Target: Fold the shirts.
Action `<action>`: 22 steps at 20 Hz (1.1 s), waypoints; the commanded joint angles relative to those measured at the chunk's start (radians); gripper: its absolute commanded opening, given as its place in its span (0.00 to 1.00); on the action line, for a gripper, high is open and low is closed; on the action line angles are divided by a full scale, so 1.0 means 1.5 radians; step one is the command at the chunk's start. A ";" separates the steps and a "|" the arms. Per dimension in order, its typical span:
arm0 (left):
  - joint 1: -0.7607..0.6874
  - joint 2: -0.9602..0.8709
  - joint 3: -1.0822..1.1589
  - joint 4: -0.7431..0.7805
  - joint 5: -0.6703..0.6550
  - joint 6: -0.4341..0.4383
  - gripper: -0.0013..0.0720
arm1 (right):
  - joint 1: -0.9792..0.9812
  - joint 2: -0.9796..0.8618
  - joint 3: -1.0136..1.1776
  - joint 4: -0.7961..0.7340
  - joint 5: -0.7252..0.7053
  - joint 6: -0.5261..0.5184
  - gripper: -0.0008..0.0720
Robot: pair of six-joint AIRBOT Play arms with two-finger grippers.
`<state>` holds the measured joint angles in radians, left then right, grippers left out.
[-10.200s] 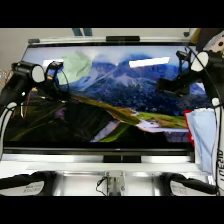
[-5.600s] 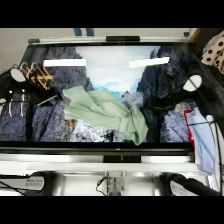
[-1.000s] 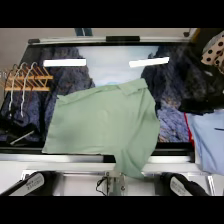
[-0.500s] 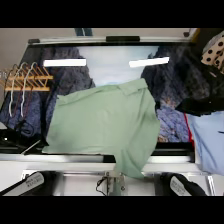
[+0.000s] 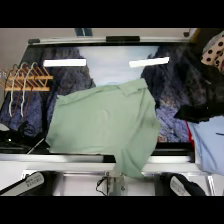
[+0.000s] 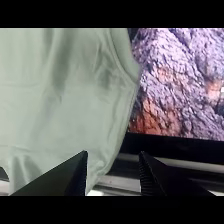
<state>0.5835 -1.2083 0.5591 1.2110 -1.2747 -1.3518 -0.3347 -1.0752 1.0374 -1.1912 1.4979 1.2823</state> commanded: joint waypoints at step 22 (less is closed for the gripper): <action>0.000 0.066 0.006 -0.006 0.023 0.058 0.07 | 0.228 0.017 -0.433 0.113 -0.263 0.120 0.66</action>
<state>0.5831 -1.1137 0.5667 1.2060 -1.2362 -1.2667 -0.0738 -1.0248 0.3950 -1.0130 1.1446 1.4315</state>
